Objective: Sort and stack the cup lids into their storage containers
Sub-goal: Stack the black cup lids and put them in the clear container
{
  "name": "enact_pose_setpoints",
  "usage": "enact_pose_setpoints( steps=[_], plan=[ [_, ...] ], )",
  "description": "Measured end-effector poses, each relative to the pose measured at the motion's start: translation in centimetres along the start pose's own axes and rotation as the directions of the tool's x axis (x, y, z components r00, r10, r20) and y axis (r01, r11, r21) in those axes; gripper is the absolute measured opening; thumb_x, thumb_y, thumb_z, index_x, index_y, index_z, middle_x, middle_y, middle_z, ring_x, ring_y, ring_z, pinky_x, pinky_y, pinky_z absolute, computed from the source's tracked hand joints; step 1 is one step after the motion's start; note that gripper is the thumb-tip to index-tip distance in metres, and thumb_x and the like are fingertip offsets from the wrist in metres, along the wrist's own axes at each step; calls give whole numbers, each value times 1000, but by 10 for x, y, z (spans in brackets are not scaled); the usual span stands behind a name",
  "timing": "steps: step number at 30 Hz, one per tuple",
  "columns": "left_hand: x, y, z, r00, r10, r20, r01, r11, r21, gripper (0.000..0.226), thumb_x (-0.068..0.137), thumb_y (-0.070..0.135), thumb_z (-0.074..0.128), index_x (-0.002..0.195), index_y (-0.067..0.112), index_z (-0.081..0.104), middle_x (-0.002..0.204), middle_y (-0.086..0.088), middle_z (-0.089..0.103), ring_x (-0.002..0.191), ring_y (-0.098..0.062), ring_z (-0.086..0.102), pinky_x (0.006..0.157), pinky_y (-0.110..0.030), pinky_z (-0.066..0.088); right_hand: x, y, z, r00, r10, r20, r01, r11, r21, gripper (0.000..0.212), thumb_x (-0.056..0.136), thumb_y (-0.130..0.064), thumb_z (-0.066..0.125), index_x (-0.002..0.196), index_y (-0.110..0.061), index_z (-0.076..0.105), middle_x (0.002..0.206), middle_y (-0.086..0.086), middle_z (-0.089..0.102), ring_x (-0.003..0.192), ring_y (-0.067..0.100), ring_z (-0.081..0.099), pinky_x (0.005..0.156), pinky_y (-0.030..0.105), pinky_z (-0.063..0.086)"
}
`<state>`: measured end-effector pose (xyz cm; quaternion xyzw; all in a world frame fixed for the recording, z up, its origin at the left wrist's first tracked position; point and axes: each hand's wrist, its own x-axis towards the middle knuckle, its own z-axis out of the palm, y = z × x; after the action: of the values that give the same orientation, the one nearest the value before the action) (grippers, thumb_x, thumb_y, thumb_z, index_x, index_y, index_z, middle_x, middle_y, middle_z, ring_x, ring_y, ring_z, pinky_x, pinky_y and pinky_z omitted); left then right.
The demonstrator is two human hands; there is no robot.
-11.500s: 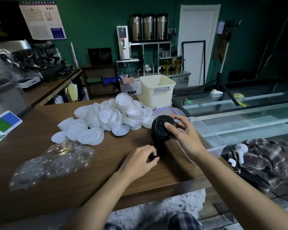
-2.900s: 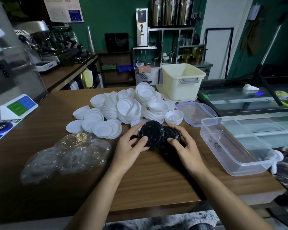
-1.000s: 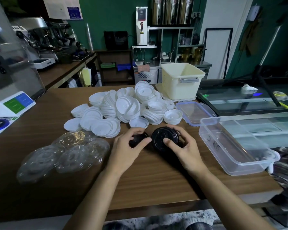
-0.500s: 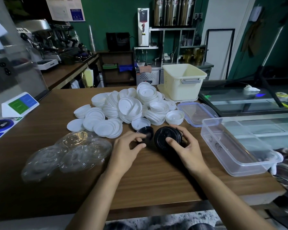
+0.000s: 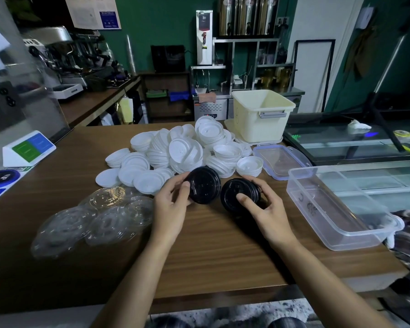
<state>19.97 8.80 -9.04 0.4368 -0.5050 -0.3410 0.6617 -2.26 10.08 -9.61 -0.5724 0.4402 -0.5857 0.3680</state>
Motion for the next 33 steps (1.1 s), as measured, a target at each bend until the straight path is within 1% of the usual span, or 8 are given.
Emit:
enact_pose_setpoints(
  steps=[2, 5, 7, 15, 19, 25, 30, 33],
  plan=[
    [-2, 3, 3, 998, -18, 63, 20, 999, -29, 29, 104, 9, 61, 113, 32, 75, 115, 6, 78, 113, -18, 72, 82, -30, 61, 0, 1, 0, 1000, -15, 13, 15, 1000, -23, 43, 89, -28, 83, 130, -33, 71, 130, 1, 71, 125, 17, 66, 116, 47, 48],
    [-5, 3, 8, 990, 43, 135, -49, 998, 40, 25, 102, 10, 65, 118, 26, 75, 118, 6, 77, 115, -14, 71, 98, -34, 56, -1, 1, 1, 998, -24, 52, 26, 999, -37, 44, 89, -34, 78, 133, -32, 70, 135, -2, 69, 131, 16, 62, 119, 47, 44],
    [-6, 4, 11, 987, 99, 126, -107, 992, 60, 24, 101, 6, 65, 113, 24, 75, 113, 7, 78, 112, -12, 72, 102, -30, 54, -1, 0, 2, 996, -16, 84, 19, 999, -40, 43, 90, -35, 75, 133, -34, 69, 136, -3, 68, 131, 14, 61, 120, 45, 42],
    [-6, 7, 27, 968, 168, 189, -175, 984, 22, 16, 102, 0, 61, 108, 7, 74, 112, -1, 79, 114, -21, 72, 105, -36, 53, 1, -2, 1, 992, 16, 126, -9, 999, -53, 38, 93, -35, 59, 130, -38, 68, 134, -4, 68, 133, 14, 58, 121, 47, 39],
    [-4, 9, 31, 957, 158, 243, -163, 987, 2, 16, 103, -1, 59, 104, 6, 73, 108, -1, 80, 110, -18, 74, 99, -28, 54, 1, -2, 2, 993, 20, 119, -13, 998, -59, 41, 91, -43, 58, 130, -38, 68, 134, -7, 68, 135, 14, 57, 122, 48, 38],
    [-6, 13, 49, 959, 133, 250, -128, 991, -36, 13, 98, 2, 67, 104, 10, 76, 109, 1, 80, 110, -17, 74, 99, -28, 55, 1, 0, 1, 988, 59, 140, -57, 998, -15, 41, 101, -47, 47, 136, -36, 67, 143, -1, 64, 143, 22, 52, 123, 57, 34],
    [-7, 9, 59, 971, 119, 205, -114, 993, -39, 13, 91, 4, 78, 102, 11, 76, 103, 1, 80, 102, -18, 76, 94, -29, 58, 0, -2, 0, 989, 32, 144, -25, 998, -50, 41, 94, -47, 61, 134, -36, 66, 139, -4, 66, 139, 17, 54, 121, 52, 39],
    [-6, 1, 57, 973, 89, 215, -91, 996, 1, 13, 95, 10, 75, 108, 10, 76, 105, 2, 80, 104, -16, 75, 95, -30, 57, 1, 0, 0, 990, 14, 144, -10, 999, -31, 42, 93, -44, 62, 133, -33, 67, 137, -3, 68, 137, 20, 56, 120, 54, 40]
  ],
)
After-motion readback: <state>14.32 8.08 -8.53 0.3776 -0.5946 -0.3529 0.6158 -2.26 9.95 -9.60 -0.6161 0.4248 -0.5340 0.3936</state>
